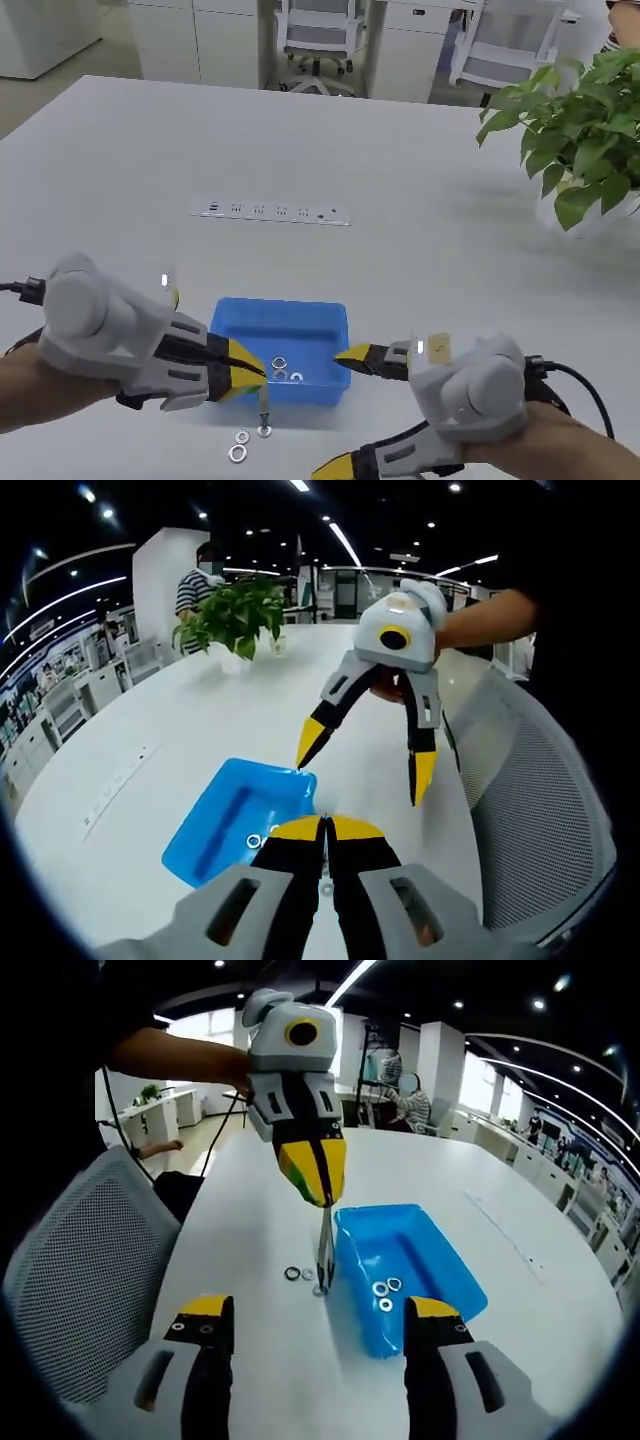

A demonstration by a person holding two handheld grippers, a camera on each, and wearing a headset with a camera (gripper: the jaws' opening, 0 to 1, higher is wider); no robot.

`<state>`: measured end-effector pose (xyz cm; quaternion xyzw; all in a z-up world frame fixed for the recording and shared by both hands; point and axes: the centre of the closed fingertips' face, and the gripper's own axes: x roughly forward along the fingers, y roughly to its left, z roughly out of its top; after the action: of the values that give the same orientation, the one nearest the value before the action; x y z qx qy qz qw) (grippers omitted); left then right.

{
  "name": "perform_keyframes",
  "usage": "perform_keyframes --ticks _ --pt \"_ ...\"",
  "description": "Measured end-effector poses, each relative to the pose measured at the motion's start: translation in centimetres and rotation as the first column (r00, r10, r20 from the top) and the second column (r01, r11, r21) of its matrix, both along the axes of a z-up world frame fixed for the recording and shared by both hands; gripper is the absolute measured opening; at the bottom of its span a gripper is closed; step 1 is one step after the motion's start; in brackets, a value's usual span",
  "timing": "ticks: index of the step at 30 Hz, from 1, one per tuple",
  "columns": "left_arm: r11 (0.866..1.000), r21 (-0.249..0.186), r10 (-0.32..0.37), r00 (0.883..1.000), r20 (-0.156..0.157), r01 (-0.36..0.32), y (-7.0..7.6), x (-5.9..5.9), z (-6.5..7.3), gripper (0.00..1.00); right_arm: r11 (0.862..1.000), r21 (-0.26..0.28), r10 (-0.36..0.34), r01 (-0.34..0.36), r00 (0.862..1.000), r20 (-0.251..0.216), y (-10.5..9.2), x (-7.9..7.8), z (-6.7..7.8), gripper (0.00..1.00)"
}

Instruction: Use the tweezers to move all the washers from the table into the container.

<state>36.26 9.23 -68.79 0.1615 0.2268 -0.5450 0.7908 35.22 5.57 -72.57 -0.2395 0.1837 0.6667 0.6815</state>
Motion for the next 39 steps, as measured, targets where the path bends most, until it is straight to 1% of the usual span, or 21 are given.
perform_keyframes --ticks 4,8,12,14,16,18,20,23,26,29,34,36,37,39 --pt "1.000 0.006 -0.025 1.000 -0.014 0.025 -0.1 -0.3 0.0 0.05 0.999 0.002 0.043 -0.043 0.999 0.006 1.1 -0.1 -0.1 0.61" --pt "0.999 0.019 -0.042 0.999 -0.017 0.042 0.0 -0.3 -0.1 0.05 0.996 -0.017 0.090 -0.090 0.996 0.025 2.1 -0.2 -0.6 0.53" --pt "0.998 0.022 -0.055 0.998 -0.024 0.055 0.0 -0.4 -0.1 0.05 0.990 -0.058 0.133 -0.129 0.988 0.075 2.7 0.2 -1.3 0.45" --pt "0.998 0.024 -0.060 0.998 -0.028 0.061 -0.1 -0.4 -0.1 0.05 0.989 -0.048 0.140 -0.137 0.989 0.056 3.3 0.0 -1.2 0.41" --pt "0.998 0.023 -0.063 0.998 -0.031 0.064 -0.1 -0.5 -0.1 0.05 0.987 -0.046 0.155 -0.152 0.986 0.065 3.7 0.1 -1.2 0.38" --pt "0.997 0.023 -0.066 0.997 -0.032 0.067 -0.1 -0.5 -0.2 0.05 0.987 -0.044 0.158 -0.156 0.985 0.062 4.2 0.3 -1.2 0.33" --pt "0.997 0.025 -0.068 0.997 -0.033 0.069 -0.1 -0.5 -0.2 0.05 0.984 -0.054 0.174 -0.170 0.982 0.075 4.5 0.4 -1.4 0.31" --pt "0.997 0.026 -0.069 0.997 -0.032 0.070 -0.2 -0.5 -0.2 0.05 0.979 -0.067 0.197 -0.192 0.978 0.076 4.9 0.3 -1.6 0.26" --pt "0.997 0.029 -0.067 0.997 -0.031 0.068 -0.1 -0.5 -0.2 0.05 0.974 -0.084 0.218 -0.211 0.972 0.089 5.3 0.3 -2.0 0.22" --pt "0.997 0.030 -0.067 0.997 -0.028 0.068 -0.1 -0.4 -0.2 0.05 0.972 -0.085 0.229 -0.221 0.969 0.093 5.6 0.4 -2.1 0.20" --pt "0.997 0.031 -0.069 0.997 -0.026 0.070 -0.2 -0.5 -0.1 0.05 0.968 -0.097 0.241 -0.231 0.965 0.103 6.1 0.7 -2.3 0.13" --pt "0.997 0.033 -0.067 0.997 -0.024 0.067 -0.2 -0.5 -0.1 0.05 0.963 -0.104 0.258 -0.249 0.961 0.095 6.2 0.3 -2.4 0.10" --pt "0.997 0.034 -0.067 0.997 -0.024 0.068 -0.1 -0.5 -0.1 0.05 0.964 -0.104 0.257 -0.246 0.961 0.105 6.3 0.4 -2.5 0.10" --pt "0.997 0.036 -0.066 0.998 -0.024 0.067 -0.1 -0.5 -0.1 0.05 0.962 -0.108 0.261 -0.250 0.959 0.107 6.3 0.3 -2.5 0.09"
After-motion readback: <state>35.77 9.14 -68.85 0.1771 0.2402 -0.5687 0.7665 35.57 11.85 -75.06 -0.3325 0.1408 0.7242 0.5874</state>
